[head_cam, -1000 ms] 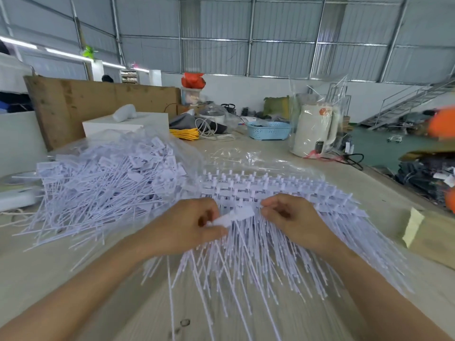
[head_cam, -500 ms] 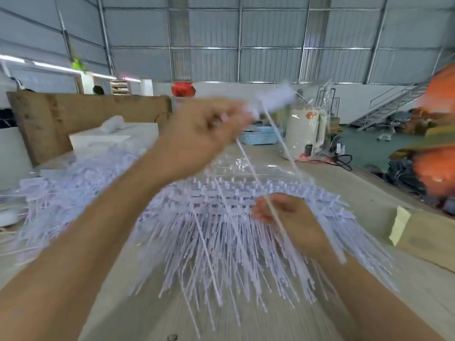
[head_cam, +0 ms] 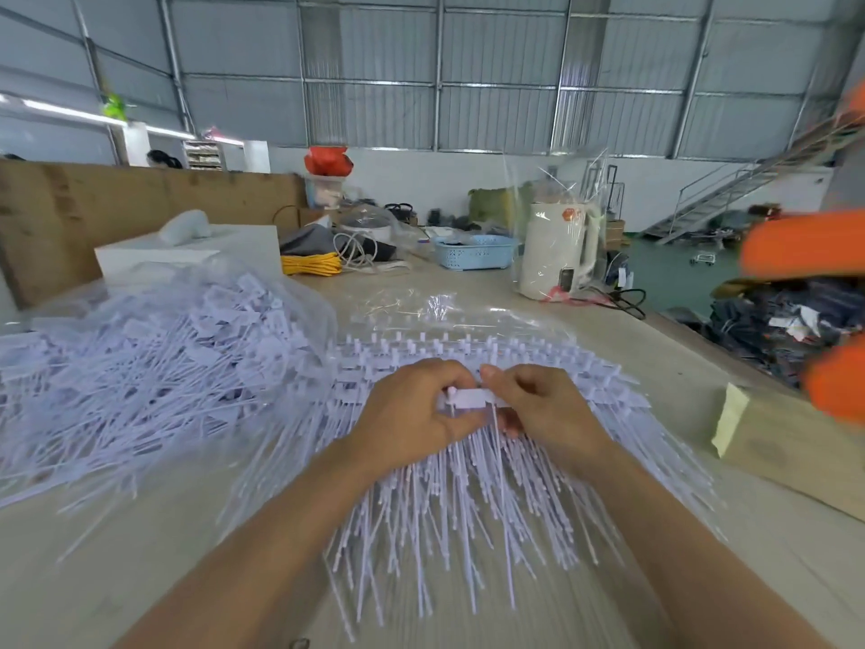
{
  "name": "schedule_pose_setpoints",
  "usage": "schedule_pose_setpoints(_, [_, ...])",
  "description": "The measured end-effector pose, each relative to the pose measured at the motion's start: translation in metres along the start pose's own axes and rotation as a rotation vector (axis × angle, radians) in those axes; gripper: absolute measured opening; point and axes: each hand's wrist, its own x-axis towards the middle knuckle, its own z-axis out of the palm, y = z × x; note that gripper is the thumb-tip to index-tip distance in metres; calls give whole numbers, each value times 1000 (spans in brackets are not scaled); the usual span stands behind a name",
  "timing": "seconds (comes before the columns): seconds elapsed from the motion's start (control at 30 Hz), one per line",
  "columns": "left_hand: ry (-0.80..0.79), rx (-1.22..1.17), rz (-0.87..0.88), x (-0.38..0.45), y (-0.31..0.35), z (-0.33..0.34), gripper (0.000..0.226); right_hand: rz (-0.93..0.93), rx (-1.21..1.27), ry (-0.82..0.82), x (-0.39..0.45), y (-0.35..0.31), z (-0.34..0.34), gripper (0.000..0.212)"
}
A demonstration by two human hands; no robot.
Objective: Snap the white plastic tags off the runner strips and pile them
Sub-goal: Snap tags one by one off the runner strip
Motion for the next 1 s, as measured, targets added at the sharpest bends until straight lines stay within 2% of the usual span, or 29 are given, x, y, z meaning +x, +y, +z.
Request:
schedule_pose_setpoints(0.3, [57,22,18,-4,6,6,18,-23,-37,13,2,6,8,43])
schedule_pose_setpoints(0.47, [49,0,14,-2,10,6,19,-67,-82,80,5,11,8,41])
schedule_pose_setpoints(0.67, [-85,14,38,-1,15,-4,18,-215,-166,150,5,11,9,38])
schedule_pose_setpoints(0.77, [-202,-156,53,0,14,-12,31,-319,-177,97,1,8,9,34])
schedule_pose_setpoints(0.83, [-257,-341,11,-2,12,-15,39,-361,-127,97,-2,2,9,29])
schedule_pose_setpoints(0.9, [-299,-463,-29,-5,9,-16,40,-370,7,172,-3,-7,1,28])
schedule_pose_setpoints(1.0, [-270,-540,-85,-6,4,-15,15,-295,286,362,0,-18,-29,37])
